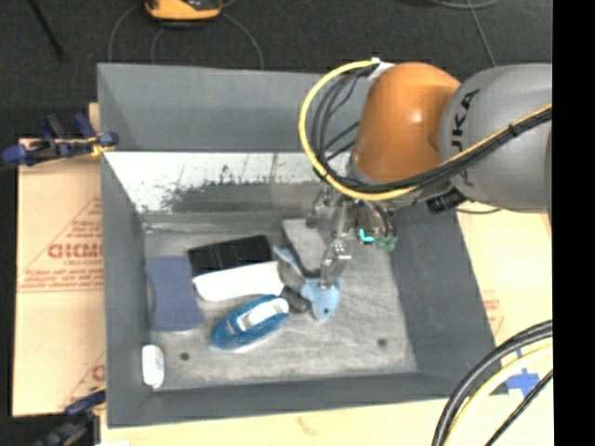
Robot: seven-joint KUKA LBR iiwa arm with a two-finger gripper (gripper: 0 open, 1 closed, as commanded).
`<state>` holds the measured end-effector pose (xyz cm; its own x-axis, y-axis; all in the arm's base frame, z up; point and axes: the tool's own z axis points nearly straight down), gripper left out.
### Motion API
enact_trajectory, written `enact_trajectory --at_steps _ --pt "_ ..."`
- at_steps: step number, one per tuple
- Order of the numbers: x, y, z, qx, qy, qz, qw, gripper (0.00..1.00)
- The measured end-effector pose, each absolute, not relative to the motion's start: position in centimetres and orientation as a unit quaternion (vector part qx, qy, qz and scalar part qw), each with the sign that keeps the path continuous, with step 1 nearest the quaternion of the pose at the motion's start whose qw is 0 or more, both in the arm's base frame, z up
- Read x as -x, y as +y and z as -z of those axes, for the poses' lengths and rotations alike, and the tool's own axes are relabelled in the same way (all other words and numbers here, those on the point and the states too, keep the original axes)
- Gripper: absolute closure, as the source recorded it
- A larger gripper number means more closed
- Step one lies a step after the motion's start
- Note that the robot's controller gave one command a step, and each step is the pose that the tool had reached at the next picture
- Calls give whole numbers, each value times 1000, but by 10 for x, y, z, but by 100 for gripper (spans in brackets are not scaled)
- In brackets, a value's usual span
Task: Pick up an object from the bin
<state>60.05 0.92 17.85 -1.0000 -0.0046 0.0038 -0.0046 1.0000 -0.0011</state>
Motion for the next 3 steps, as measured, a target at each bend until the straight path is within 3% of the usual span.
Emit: enact_trajectory --at_steps 1,2,3 --pt "-602 9 -183 -2 -1000 0 -2 0" --pt "-596 4 -112 20 -1000 1 -5 0" --pt "-597 -2 -91 152 -988 6 -12 0"
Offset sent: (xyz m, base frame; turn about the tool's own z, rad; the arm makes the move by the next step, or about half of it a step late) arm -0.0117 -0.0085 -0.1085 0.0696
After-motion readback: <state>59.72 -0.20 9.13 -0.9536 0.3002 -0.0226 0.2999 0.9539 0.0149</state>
